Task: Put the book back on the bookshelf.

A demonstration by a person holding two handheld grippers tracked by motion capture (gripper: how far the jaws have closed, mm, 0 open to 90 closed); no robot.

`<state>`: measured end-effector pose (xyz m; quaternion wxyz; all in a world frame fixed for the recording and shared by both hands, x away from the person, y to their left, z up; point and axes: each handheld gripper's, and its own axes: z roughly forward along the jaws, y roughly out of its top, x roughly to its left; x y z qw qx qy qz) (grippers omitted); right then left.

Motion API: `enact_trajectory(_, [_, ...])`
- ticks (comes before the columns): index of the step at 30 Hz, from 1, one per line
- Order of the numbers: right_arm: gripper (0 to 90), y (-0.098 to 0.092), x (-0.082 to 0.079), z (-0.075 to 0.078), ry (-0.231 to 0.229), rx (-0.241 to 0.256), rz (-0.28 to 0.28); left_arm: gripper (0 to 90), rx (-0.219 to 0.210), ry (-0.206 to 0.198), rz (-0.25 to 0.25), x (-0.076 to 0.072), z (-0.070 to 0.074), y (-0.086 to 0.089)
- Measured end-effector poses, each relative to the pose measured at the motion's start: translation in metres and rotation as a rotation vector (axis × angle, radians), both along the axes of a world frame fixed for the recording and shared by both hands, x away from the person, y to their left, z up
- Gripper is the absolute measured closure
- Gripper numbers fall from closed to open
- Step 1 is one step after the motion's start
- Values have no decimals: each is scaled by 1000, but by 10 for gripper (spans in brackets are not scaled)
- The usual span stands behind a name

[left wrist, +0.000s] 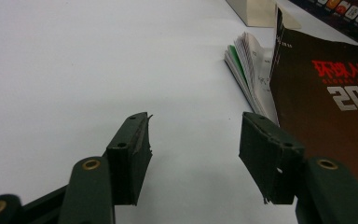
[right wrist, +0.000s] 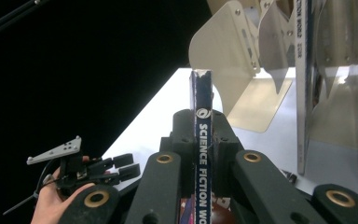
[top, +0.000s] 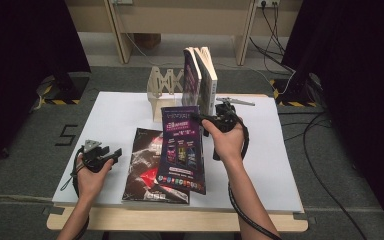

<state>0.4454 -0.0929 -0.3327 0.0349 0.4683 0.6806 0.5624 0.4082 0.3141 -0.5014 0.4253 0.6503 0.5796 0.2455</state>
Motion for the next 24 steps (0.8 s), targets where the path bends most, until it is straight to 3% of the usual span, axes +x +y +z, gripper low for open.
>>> enact_trajectory(6, [843,0,2,4,-26,-5,-16,424,-2,-26,2,-3,1,0])
enact_trajectory(15, [843,0,5,12,-90,-27,-55,399,39,-74,-7,-7,1,-5])
enact_trajectory(24, [844,0,7,14,-141,-46,-99,404,55,-69,-13,-7,2,-6])
